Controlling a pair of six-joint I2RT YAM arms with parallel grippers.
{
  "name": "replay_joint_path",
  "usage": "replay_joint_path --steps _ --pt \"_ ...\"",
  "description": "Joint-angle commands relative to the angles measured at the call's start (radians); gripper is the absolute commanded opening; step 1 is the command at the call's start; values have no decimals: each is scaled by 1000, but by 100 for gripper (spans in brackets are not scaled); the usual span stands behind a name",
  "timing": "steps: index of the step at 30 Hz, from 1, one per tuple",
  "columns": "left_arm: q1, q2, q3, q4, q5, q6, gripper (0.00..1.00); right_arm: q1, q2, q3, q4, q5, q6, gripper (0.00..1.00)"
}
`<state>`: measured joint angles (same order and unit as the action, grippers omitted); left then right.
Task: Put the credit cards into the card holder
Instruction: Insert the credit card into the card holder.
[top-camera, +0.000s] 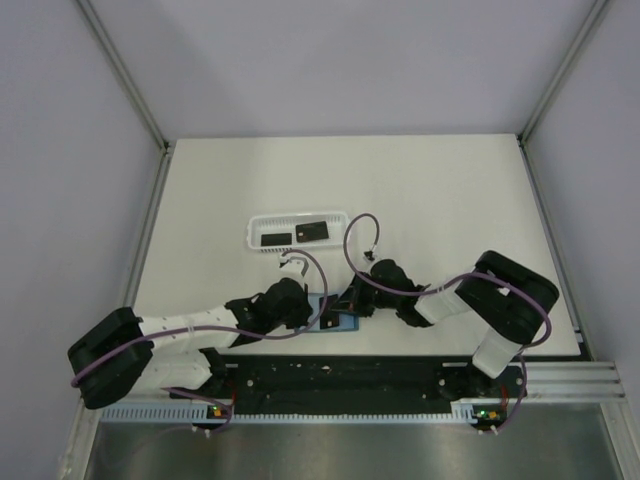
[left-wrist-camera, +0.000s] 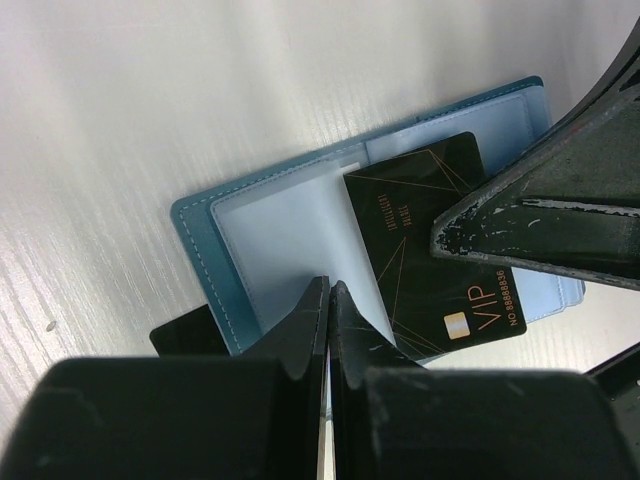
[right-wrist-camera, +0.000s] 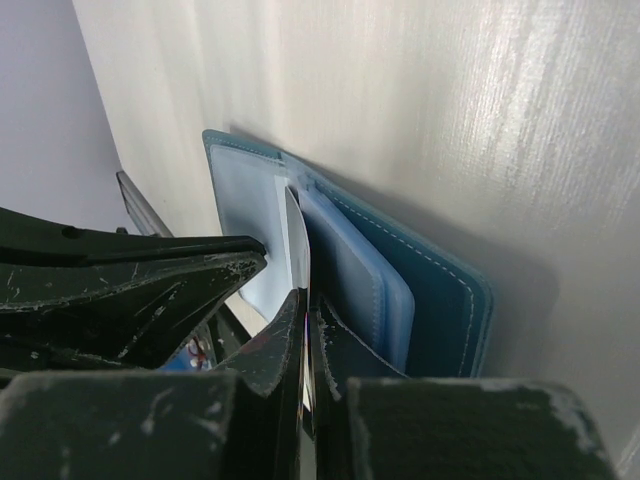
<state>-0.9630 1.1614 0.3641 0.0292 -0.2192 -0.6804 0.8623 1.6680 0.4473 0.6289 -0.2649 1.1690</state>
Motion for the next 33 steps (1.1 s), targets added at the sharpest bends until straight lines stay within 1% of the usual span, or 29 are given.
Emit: replay_joint_path --steps 1,13,22,27,33 --pt "3 26 -31 -48 4 -1 0 14 55 18 15 12 1 0" --pt "3 35 -33 -41 3 -5 0 14 93 11 80 6 4 0" --pt "3 29 -28 -55 -3 -15 0 14 148 10 236 -43 14 0" --pt "3 -17 -17 -86 -17 -24 0 14 165 4 235 -33 23 0" --pt "3 -117 16 -175 -81 -60 1 15 177 8 219 -23 29 0"
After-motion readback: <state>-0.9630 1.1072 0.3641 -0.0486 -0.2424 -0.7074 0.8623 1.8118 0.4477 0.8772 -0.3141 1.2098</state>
